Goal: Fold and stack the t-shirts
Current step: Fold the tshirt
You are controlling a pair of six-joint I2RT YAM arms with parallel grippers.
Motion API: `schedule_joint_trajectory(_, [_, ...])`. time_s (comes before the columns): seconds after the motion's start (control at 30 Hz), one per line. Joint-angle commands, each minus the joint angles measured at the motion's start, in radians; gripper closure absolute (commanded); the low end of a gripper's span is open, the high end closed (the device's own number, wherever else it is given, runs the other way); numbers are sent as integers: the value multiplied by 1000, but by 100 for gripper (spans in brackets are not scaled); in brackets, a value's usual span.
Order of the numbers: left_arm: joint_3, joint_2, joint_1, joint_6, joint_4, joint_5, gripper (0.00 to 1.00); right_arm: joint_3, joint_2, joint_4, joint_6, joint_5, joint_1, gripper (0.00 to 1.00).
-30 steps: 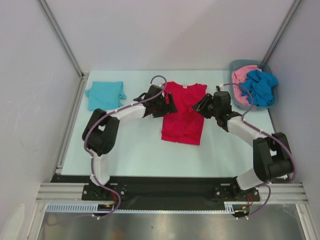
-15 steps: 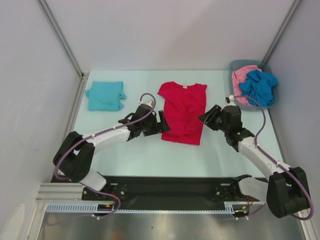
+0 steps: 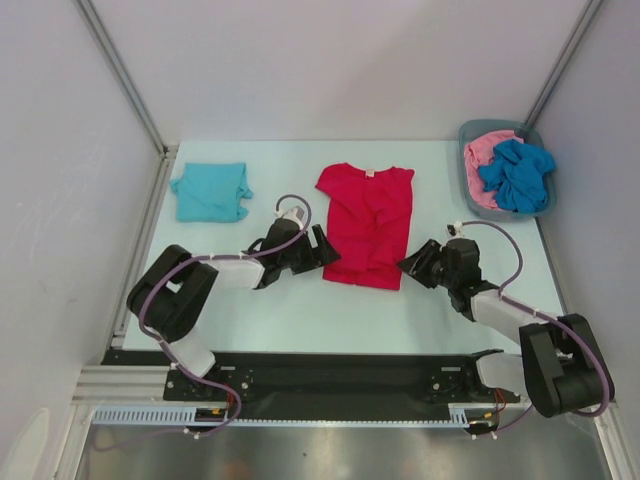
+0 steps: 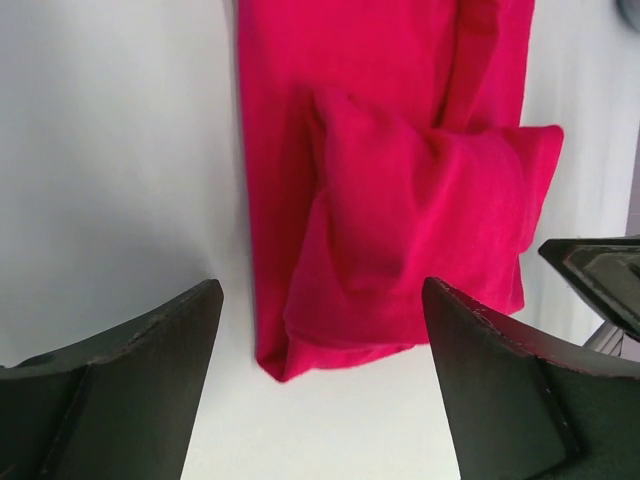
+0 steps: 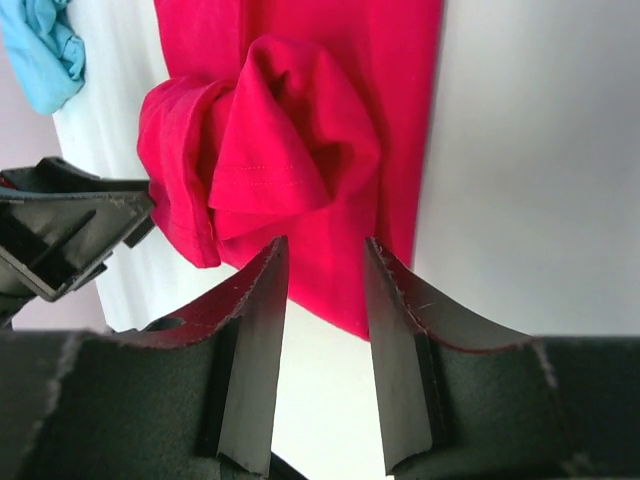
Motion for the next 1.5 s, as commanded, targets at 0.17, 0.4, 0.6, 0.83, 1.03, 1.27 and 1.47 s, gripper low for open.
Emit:
schedule_joint_trajectory(0.17, [-1,47,23,-4,101,50,14,-13,104,249,9,-83,-18,60])
schedule_joint_trajectory(0.4, [8,55,23,-8,85,56,16,-7,228,349,38,-111,-17,61])
schedule_joint_trajectory(0.6, [22,64,23,-11,85,64,17,-6,296,413,52,-123,-14,62])
schedule_joint_trajectory(0.83, [46,77,22,-13,81,64,19,28,325,413,50,-114,4,62])
schedule_joint_trajectory(1.03, [66,89,23,-11,75,65,21,40,340,410,47,-111,9,64])
schedule_joint_trajectory(1.27, [69,96,20,-11,78,65,33,62,366,421,53,-111,18,69])
schedule_joint_trajectory(1.47, [71,96,19,-7,75,65,61,74,391,432,58,-109,27,88])
